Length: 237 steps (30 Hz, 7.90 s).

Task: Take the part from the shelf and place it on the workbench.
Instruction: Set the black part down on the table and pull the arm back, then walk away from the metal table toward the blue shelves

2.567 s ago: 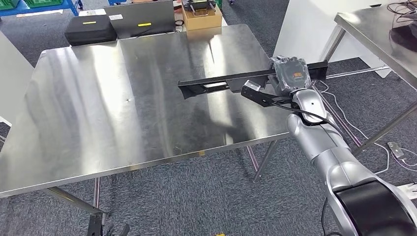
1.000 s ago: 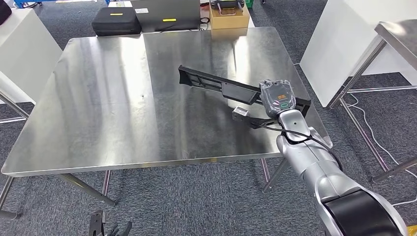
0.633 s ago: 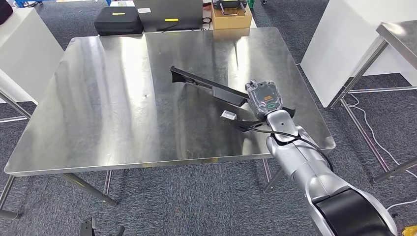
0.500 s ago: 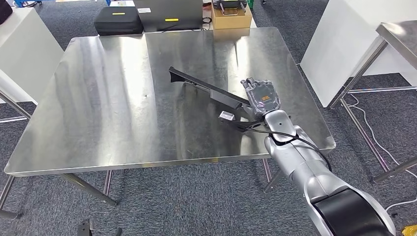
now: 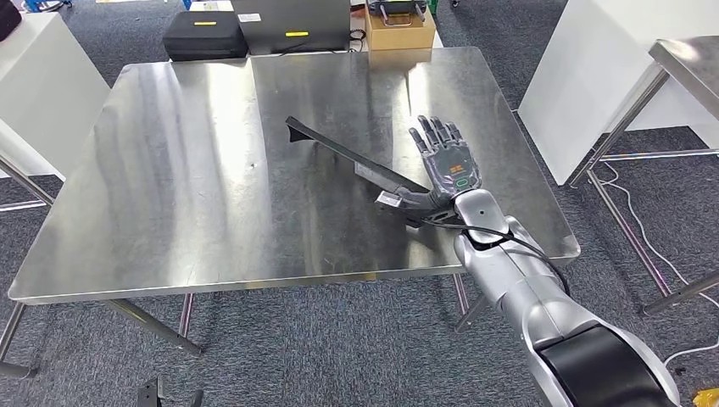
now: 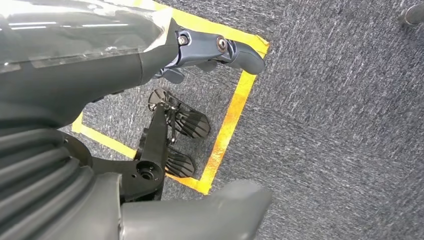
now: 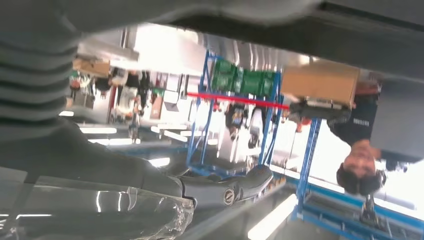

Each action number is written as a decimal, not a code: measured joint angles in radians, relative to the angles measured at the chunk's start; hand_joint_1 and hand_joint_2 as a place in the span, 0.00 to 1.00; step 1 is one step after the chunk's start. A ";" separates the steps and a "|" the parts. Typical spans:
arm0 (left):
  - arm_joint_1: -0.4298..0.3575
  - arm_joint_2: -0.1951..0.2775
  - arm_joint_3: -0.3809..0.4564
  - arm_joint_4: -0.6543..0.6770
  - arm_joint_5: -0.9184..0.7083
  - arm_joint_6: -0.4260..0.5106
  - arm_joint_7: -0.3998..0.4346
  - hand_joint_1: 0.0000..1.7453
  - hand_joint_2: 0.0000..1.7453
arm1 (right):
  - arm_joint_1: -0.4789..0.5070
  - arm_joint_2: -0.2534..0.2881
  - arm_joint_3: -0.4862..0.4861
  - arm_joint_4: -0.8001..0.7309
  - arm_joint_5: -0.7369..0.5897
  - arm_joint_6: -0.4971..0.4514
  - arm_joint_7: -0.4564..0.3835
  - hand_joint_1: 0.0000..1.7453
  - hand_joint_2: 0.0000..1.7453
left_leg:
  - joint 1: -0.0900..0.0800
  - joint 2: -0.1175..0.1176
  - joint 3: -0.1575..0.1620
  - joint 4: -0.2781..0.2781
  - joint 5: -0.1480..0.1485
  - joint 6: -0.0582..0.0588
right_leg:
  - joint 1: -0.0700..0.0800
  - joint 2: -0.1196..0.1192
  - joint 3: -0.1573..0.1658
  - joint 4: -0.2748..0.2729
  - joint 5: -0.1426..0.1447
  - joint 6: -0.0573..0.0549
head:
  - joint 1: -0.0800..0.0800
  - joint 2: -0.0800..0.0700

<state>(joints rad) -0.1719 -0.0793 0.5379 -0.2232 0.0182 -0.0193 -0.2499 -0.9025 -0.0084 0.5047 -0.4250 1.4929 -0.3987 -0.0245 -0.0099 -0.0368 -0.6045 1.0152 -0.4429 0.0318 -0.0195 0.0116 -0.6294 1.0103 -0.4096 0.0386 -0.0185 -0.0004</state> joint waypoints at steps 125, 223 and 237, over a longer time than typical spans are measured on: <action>0.068 -0.019 0.060 0.006 -0.040 -0.027 -0.085 0.00 0.00 | 0.967 0.176 -0.417 -1.050 -1.310 0.111 -0.550 0.00 0.00 | 0.018 0.043 -0.004 -0.062 0.080 -0.016 | 0.012 -0.014 0.176 -0.087 -0.079 -0.015 | 0.007 0.000; 0.065 -0.037 0.062 0.017 -0.040 0.016 -0.065 0.00 0.00 | 0.990 0.087 -0.404 -0.947 -1.428 0.071 -0.586 0.00 0.00 | 0.034 0.043 -0.002 -0.027 0.048 -0.021 | 0.010 -0.015 0.131 -0.033 -0.098 -0.018 | 0.003 0.000; 0.066 -0.037 0.062 0.017 -0.042 0.016 -0.065 0.00 0.00 | 0.997 0.086 -0.404 -0.941 -1.464 0.083 -0.581 0.00 0.00 | 0.031 0.042 -0.007 -0.029 0.051 -0.031 | 0.015 -0.015 0.124 -0.033 -0.096 -0.019 | 0.003 0.000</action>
<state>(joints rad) -0.1061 -0.1164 0.6001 -0.2064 -0.0235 -0.0030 -0.3151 0.0940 0.0772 0.1007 -1.3658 0.0285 -0.3152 -0.6059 0.0215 0.0050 -0.6110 0.9864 -0.3918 0.0004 -0.0047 -0.0034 -0.5054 0.9775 -0.5058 0.0191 -0.0153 -0.0004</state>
